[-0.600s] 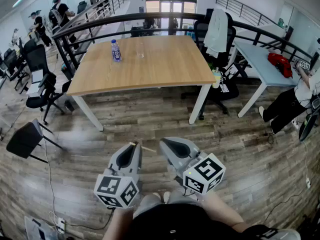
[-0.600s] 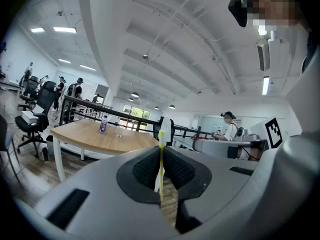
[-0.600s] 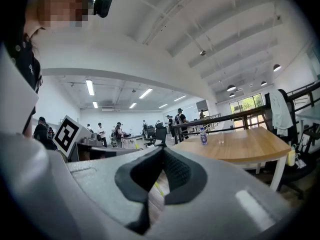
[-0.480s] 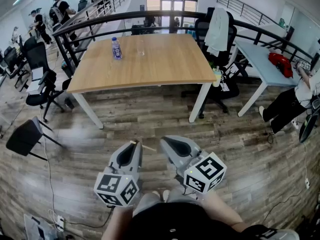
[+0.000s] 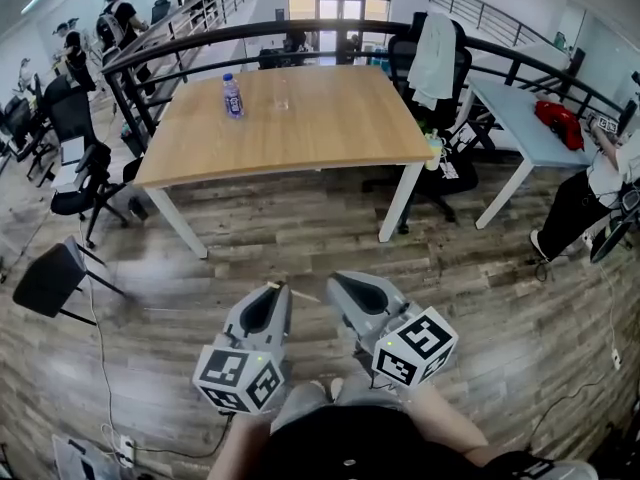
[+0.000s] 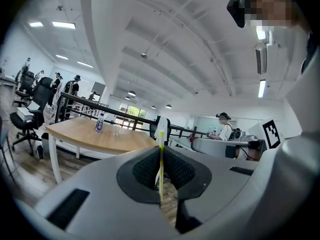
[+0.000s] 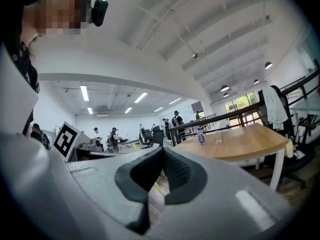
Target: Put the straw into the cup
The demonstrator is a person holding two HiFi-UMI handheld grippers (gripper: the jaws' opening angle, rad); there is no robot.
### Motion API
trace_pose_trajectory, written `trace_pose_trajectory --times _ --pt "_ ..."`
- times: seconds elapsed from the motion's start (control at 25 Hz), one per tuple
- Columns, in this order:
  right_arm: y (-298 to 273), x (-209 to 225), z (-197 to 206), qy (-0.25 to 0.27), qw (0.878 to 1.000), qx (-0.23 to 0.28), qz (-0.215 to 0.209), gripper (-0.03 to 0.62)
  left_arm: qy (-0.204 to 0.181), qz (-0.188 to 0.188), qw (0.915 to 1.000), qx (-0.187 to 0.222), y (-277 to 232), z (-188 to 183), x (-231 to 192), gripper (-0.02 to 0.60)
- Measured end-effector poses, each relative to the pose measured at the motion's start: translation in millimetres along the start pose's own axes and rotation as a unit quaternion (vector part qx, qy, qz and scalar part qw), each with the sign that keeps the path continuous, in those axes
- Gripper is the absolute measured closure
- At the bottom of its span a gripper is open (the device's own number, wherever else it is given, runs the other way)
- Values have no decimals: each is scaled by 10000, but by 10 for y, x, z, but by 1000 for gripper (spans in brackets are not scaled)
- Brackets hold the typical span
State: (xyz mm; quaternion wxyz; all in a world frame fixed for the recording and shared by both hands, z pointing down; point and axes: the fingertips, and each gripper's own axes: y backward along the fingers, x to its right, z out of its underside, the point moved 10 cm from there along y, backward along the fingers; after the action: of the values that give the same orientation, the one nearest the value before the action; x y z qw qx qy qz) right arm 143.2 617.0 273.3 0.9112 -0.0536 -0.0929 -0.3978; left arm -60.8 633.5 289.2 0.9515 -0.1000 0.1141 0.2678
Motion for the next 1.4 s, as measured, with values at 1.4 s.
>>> trace_pose_trajectory --times 1.4 --pt "-1467 1172 37 -220 9997 -134 -56 595 348 -41 9993 110 -1245 -297 -1280 548"
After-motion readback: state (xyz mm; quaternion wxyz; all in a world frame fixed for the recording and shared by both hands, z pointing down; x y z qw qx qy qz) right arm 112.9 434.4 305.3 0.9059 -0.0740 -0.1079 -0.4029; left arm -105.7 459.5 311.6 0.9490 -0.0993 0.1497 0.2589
